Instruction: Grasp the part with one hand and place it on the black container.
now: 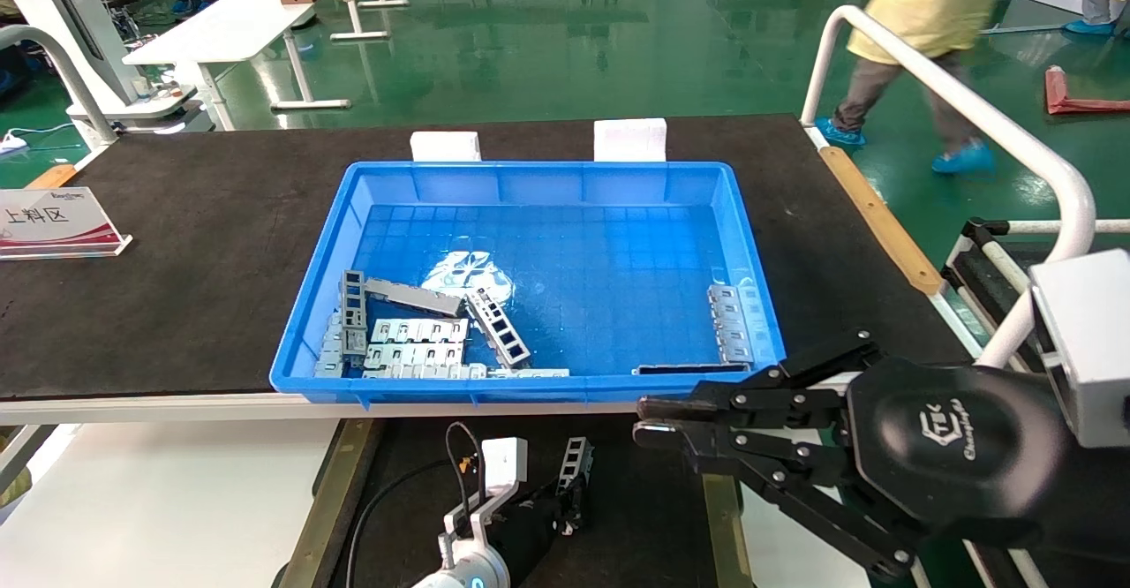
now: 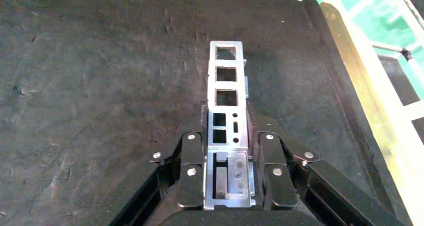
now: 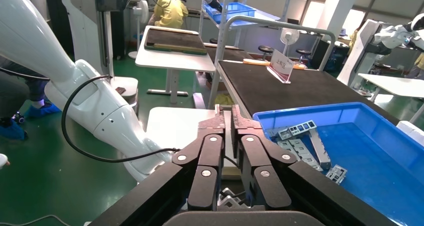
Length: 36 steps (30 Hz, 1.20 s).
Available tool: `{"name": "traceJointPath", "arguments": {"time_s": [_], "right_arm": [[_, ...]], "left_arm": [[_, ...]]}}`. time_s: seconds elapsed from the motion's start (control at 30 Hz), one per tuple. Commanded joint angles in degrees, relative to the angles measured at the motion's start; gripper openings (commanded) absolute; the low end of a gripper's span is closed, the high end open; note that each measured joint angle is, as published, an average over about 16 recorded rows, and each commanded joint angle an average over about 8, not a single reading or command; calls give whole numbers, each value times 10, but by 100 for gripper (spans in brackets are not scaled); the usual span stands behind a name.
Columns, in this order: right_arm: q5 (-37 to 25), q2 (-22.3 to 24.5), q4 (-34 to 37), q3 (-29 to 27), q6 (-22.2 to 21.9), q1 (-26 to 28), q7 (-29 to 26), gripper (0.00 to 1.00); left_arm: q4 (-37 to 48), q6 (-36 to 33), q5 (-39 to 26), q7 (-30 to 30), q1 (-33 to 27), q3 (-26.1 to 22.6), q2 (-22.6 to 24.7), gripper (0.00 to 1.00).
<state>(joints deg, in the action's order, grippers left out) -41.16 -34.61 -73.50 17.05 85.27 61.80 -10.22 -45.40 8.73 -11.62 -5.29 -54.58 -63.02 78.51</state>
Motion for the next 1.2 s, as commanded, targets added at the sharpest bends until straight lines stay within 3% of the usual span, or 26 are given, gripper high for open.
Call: {"name": "traceJointPath", "arguments": {"time_s": [0.03,0.47,0.8,1.2], "right_arm": [[0,0,0,0,0,0,0,100],[0,0,0,0,0,0,0,100],[1,0,0,1,0,0,0,100],[1,0,0,1,0,0,1,100]], "left_arm": [[0,4,-2,9,-3,-5,0,100],[-27,22,-46,59,-4,-9,-4,100],[-58,9,-120,69,12,27,-19,100],[-136,-137,-205,29,94,142,-76,100]]}}
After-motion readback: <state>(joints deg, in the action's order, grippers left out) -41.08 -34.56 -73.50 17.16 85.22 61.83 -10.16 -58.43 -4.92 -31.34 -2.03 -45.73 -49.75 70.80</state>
